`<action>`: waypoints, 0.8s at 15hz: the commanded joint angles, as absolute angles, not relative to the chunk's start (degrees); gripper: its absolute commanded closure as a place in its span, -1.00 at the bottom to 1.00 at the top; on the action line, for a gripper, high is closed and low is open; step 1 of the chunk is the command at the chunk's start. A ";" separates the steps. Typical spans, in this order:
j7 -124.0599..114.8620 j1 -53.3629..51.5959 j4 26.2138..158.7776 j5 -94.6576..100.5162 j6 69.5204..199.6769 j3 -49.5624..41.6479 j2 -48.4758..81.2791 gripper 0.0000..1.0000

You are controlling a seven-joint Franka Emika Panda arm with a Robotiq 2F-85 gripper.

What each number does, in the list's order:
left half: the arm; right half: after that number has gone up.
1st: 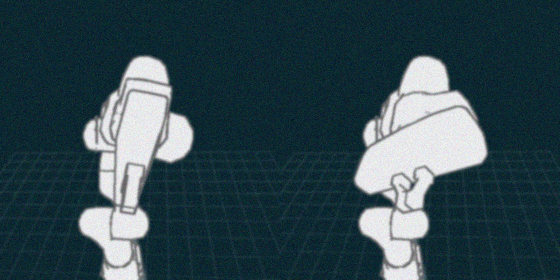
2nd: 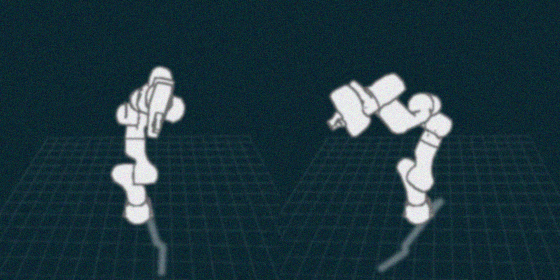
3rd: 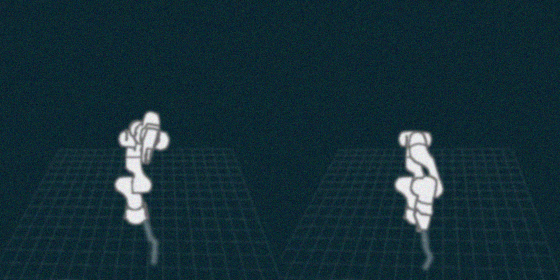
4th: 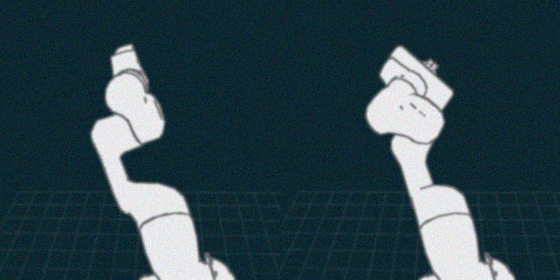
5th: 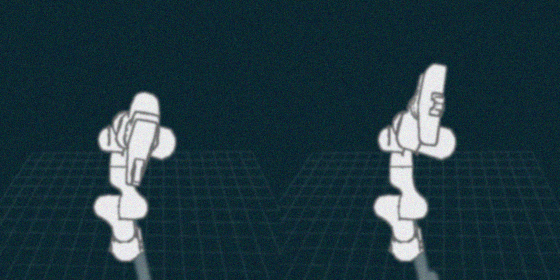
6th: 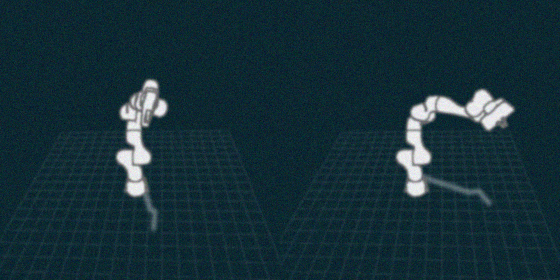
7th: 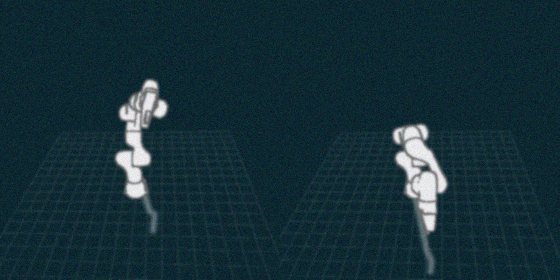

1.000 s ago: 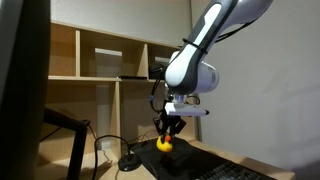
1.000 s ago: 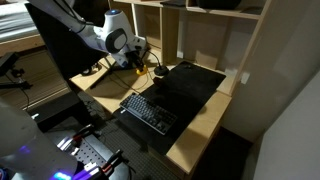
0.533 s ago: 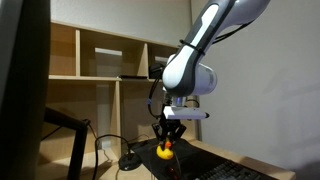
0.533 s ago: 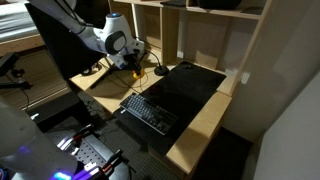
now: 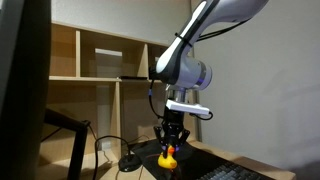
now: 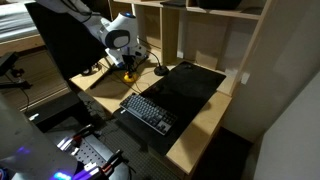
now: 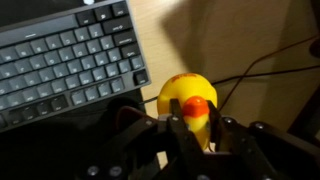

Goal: Put the yellow rubber duck near the top right edge of the table

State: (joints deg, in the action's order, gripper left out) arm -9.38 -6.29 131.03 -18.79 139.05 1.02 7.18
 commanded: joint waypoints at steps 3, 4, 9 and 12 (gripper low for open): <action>3.09 -3.88 126.34 -33.10 128.20 5.11 9.46 0.87; 3.43 -3.67 126.53 -33.27 126.77 4.92 7.99 0.87; 1.39 -3.10 127.67 -29.92 122.91 3.21 0.76 0.87; -2.58 -3.89 127.07 -23.58 121.39 3.35 3.96 0.87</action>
